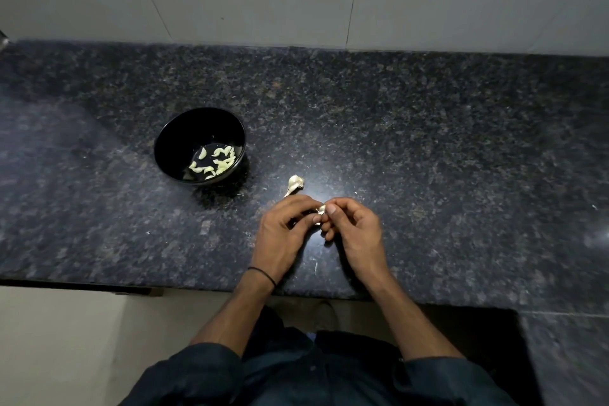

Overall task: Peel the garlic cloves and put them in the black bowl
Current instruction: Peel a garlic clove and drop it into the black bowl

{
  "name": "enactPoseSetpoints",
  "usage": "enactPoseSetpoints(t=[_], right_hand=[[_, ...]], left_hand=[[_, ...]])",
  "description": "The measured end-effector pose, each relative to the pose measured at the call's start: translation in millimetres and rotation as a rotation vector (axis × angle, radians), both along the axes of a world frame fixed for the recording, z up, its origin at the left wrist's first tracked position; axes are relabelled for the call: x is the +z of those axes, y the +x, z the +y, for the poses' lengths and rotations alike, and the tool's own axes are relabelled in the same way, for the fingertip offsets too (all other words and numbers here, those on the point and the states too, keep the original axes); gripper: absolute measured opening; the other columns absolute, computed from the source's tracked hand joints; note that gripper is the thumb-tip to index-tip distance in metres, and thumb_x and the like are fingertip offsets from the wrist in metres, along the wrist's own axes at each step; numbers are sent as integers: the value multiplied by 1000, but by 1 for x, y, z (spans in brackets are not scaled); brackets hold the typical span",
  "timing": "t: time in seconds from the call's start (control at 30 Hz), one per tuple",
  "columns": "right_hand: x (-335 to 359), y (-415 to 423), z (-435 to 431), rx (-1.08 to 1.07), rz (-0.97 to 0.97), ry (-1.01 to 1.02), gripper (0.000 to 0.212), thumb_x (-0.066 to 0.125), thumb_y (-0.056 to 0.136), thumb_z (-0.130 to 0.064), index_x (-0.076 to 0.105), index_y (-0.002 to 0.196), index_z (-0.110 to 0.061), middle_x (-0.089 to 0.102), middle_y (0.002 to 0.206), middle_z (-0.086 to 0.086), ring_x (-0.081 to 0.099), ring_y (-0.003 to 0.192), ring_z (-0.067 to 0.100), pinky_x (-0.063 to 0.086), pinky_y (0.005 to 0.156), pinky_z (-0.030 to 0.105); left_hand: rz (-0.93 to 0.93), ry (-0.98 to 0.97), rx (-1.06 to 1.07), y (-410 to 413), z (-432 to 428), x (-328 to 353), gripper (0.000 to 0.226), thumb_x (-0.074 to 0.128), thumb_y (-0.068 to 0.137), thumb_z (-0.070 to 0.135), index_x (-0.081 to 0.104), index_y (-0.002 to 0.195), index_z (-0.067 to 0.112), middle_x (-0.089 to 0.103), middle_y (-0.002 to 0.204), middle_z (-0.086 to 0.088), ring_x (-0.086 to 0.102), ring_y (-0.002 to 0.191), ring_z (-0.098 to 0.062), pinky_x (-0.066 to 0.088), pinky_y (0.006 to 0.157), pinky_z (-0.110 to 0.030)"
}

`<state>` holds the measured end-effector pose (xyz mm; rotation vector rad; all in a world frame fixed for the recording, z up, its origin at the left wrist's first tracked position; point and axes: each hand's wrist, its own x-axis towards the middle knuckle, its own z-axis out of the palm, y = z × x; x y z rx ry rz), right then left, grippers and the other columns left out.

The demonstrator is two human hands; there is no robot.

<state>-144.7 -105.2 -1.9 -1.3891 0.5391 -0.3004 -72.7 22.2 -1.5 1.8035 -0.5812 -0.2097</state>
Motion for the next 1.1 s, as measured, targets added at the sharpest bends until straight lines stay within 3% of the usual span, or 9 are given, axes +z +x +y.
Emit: enactPoseSetpoints(t=[0.2, 0.33, 0.5, 0.7, 1.1], right_hand=[[-1, -1, 1, 22, 6, -59, 13, 60, 101, -12, 69, 94, -7, 66, 71, 16, 59, 59, 23, 53, 59, 33], [-3, 0, 3, 9, 19, -78, 13, 61, 101, -15, 70, 92, -11, 67, 71, 13, 59, 59, 23, 53, 59, 38], [-3, 0, 4, 7, 28, -110, 12, 62, 100, -16, 71, 93, -12, 69, 73, 13, 59, 59, 22, 53, 59, 37], [-3, 1, 4, 13, 38, -118, 13, 62, 99, -14, 72, 90, -12, 68, 73, 15, 59, 59, 21, 53, 57, 38], [-1, 0, 6, -8, 70, -170, 13, 63, 98, -13, 73, 89, -12, 68, 70, 15, 59, 55, 21, 54, 53, 35]], left_hand=[[166, -31, 38, 2, -1, -6, 10, 74, 87, 7, 79, 94, 13, 76, 92, 2, 70, 93, -20, 56, 88, -38], [112, -43, 48, 0, -4, -5, 11, 69, 90, 4, 78, 91, 11, 74, 91, 3, 70, 92, -20, 56, 86, -38], [119, -1, 97, 1, -3, -17, 14, 67, 92, 18, 79, 98, 20, 77, 95, 7, 71, 95, -19, 56, 87, -50], [58, 35, 85, -1, -2, -17, 13, 68, 93, 14, 79, 98, 19, 76, 93, 9, 69, 93, -16, 55, 85, -46], [-57, 114, 68, 0, 0, -16, 14, 67, 93, 10, 78, 97, 18, 74, 93, 11, 65, 93, -9, 51, 85, -25]])
